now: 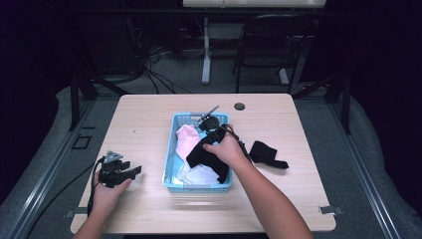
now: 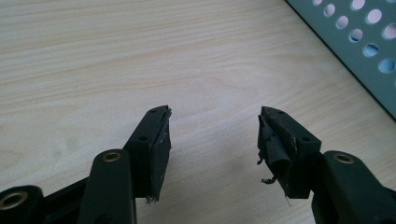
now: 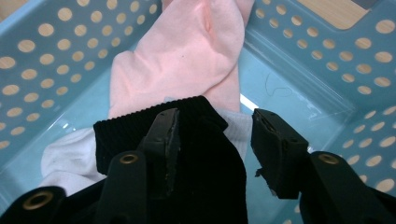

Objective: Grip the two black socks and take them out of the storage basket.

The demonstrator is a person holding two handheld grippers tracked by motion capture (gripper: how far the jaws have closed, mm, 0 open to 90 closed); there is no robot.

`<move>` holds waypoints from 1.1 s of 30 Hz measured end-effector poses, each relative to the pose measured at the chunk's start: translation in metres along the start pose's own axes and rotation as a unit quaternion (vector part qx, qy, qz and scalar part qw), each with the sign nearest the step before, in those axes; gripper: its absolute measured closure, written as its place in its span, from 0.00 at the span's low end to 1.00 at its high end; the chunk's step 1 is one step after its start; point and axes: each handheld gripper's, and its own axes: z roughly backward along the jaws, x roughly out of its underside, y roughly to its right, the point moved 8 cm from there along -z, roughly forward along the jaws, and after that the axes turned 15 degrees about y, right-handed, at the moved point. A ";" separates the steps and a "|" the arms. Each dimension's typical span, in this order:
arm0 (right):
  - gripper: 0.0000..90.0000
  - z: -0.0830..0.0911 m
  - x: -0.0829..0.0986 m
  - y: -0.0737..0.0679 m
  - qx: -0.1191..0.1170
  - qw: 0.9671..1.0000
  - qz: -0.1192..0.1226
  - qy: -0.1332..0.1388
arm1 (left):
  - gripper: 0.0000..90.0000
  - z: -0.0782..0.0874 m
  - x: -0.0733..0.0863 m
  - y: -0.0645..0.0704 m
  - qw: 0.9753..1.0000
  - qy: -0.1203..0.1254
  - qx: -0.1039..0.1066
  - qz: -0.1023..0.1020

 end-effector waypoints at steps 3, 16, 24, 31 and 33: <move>0.61 -0.002 -0.001 -0.001 0.000 1.000 0.008 -0.010 | 0.49 0.000 0.000 0.000 1.000 0.001 0.000 0.000; 0.96 -0.006 0.007 -0.006 -0.004 1.000 0.014 -0.027 | 0.49 0.001 0.000 -0.001 1.000 -0.001 0.001 -0.002; 0.99 0.003 0.005 -0.011 -0.020 1.000 0.006 -0.006 | 0.49 0.000 0.000 -0.001 1.000 0.000 0.000 -0.002; 0.99 0.016 0.001 -0.016 -0.030 0.999 0.029 -0.013 | 0.49 0.000 0.000 0.000 1.000 -0.001 -0.001 -0.001; 0.99 0.020 -0.004 -0.019 -0.033 0.999 0.030 -0.007 | 0.49 0.000 0.000 0.000 1.000 -0.001 -0.001 -0.001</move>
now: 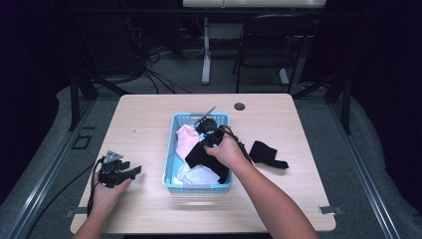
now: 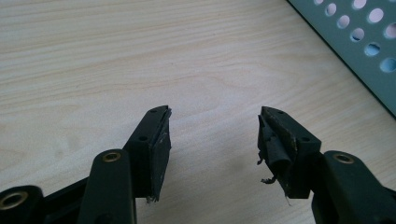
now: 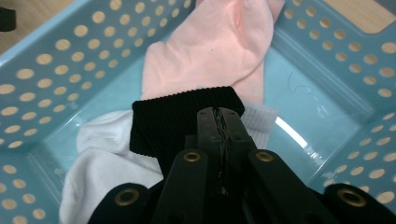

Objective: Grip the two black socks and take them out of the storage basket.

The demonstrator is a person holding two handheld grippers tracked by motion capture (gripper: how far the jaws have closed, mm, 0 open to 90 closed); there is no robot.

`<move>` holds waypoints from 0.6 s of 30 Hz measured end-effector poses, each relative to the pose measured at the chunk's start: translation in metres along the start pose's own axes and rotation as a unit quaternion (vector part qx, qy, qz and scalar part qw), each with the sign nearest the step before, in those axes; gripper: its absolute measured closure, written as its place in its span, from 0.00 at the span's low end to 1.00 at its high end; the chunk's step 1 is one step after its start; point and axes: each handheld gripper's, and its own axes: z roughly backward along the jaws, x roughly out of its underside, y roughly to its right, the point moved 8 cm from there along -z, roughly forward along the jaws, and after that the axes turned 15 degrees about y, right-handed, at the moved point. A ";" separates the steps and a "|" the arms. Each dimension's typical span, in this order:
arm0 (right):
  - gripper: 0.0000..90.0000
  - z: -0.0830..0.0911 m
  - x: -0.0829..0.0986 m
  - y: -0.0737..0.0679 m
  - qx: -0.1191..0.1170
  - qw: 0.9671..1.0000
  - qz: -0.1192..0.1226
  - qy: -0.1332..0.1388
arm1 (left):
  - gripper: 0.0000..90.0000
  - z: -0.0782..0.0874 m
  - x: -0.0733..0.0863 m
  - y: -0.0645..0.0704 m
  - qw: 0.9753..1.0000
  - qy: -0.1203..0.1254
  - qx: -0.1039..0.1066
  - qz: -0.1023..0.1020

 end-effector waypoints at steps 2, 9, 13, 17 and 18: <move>0.99 0.004 -0.005 -0.002 -0.003 1.000 0.001 0.009 | 0.49 0.000 0.000 0.000 1.000 0.000 0.000 0.000; 0.99 0.026 -0.022 -0.009 -0.013 0.999 0.006 0.033 | 0.49 0.000 0.000 0.000 1.000 0.001 -0.001 0.000; 0.99 0.041 -0.034 -0.013 -0.016 0.998 0.016 0.052 | 0.49 0.000 0.000 0.000 1.000 0.000 -0.001 0.000; 0.99 0.059 -0.047 -0.017 -0.020 0.997 0.021 0.072 | 0.49 0.000 0.000 0.000 1.000 -0.001 -0.001 -0.001; 0.99 0.063 -0.051 -0.017 -0.020 0.996 0.024 0.081 | 0.49 0.000 0.000 0.000 1.000 -0.001 -0.001 -0.001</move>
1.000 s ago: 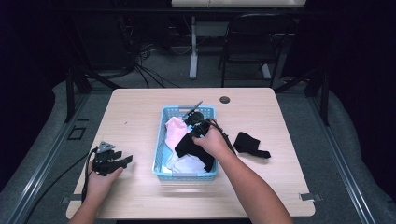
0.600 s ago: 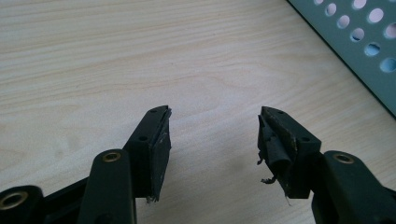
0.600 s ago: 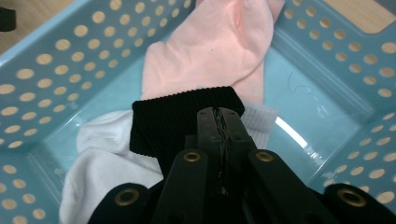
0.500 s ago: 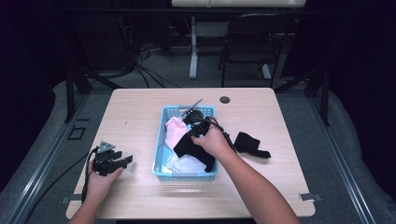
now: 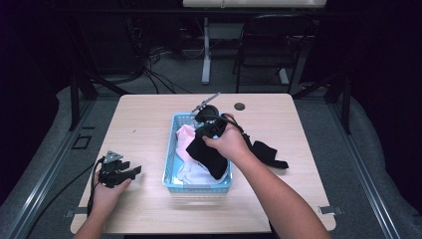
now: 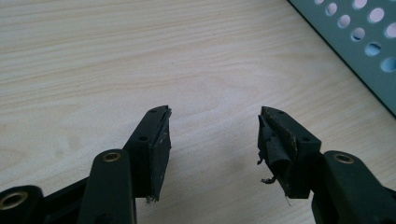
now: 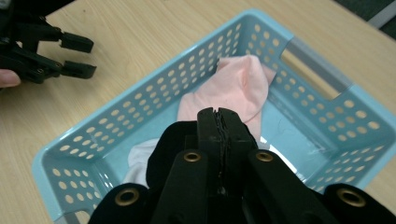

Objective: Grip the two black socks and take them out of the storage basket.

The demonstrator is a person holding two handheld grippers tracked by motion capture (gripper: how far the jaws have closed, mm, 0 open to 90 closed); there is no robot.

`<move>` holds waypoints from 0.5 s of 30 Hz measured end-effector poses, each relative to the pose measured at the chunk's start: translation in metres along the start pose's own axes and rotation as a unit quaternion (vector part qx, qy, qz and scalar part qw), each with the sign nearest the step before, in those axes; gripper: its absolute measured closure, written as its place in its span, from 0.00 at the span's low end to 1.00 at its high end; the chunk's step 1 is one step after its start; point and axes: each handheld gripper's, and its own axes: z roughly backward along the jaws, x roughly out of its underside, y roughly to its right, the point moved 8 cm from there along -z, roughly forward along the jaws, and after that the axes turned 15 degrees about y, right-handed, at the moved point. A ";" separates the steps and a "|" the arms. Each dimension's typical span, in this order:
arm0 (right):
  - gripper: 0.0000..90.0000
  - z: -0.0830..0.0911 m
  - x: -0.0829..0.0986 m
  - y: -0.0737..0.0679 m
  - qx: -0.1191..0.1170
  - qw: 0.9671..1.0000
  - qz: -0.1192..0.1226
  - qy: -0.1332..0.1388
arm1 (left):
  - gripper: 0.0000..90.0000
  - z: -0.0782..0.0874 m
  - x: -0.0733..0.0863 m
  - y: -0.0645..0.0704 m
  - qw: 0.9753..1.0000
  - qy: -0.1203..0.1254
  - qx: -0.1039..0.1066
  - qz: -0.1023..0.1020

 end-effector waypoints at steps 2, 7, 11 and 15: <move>0.99 0.004 -0.004 0.000 0.001 1.000 0.002 0.005 | 0.49 0.000 0.000 0.000 1.000 0.000 0.000 0.000; 0.99 0.019 -0.016 0.001 0.004 1.000 0.003 0.016 | 0.49 0.000 0.000 0.000 1.000 -0.001 0.000 0.000; 0.99 0.030 -0.023 0.005 0.008 1.000 0.006 0.025 | 0.49 0.000 0.000 0.000 1.000 -0.001 0.000 0.000; 0.99 0.036 -0.025 0.006 0.009 1.000 0.009 0.022 | 0.49 -0.001 0.001 0.000 1.000 -0.002 0.000 0.001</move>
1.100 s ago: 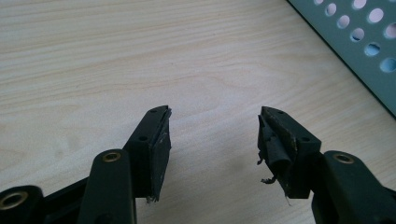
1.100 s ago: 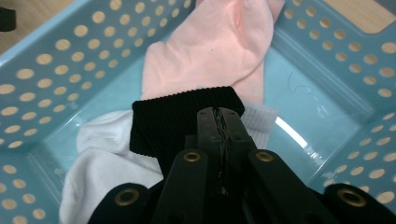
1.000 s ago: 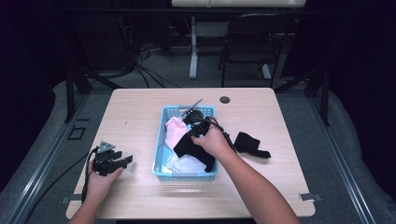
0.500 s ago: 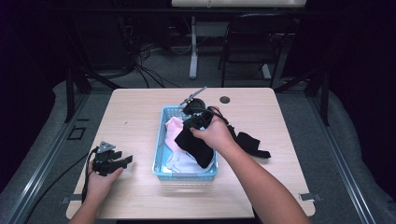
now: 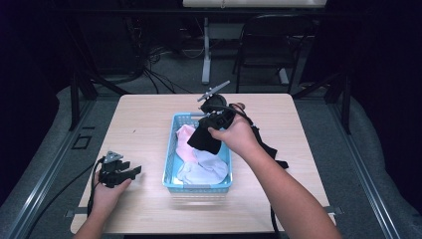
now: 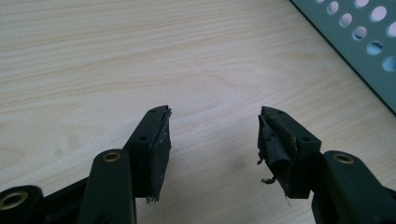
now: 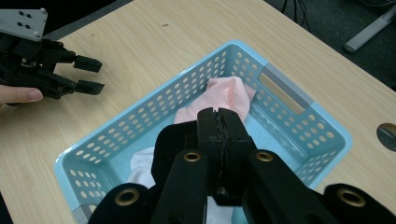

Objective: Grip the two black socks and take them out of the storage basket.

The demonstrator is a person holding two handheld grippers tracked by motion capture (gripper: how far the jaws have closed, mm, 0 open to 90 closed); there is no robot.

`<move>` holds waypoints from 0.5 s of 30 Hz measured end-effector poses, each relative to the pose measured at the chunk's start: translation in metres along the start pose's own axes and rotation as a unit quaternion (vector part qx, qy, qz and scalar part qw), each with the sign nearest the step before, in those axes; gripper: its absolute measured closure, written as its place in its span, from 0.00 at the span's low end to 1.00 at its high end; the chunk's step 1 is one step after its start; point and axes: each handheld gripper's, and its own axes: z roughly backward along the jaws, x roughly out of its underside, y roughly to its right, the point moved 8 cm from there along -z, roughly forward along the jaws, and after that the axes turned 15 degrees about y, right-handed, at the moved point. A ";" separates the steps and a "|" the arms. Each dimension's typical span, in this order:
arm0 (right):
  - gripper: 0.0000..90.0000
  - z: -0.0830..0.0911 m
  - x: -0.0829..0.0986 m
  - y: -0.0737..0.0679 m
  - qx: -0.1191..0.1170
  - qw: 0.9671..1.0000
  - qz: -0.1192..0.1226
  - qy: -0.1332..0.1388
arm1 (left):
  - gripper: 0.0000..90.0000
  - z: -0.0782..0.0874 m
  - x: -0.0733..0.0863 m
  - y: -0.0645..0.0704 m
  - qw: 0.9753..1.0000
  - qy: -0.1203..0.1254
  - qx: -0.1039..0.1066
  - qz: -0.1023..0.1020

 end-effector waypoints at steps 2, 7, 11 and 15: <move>0.99 0.007 -0.004 0.001 0.001 1.000 -0.001 0.007 | 0.49 0.000 0.000 0.000 1.000 0.000 0.000 0.000; 0.99 0.022 -0.009 0.004 0.006 1.000 0.003 0.012 | 0.49 0.000 0.000 -0.001 1.000 0.000 -0.002 0.000; 0.99 0.034 -0.011 0.008 0.011 1.000 0.003 0.016 | 0.49 0.001 0.000 0.000 1.000 0.000 -0.001 -0.001; 0.99 0.050 -0.011 0.018 0.026 0.999 -0.002 0.021 | 0.49 0.001 0.000 -0.001 1.000 0.000 -0.002 0.001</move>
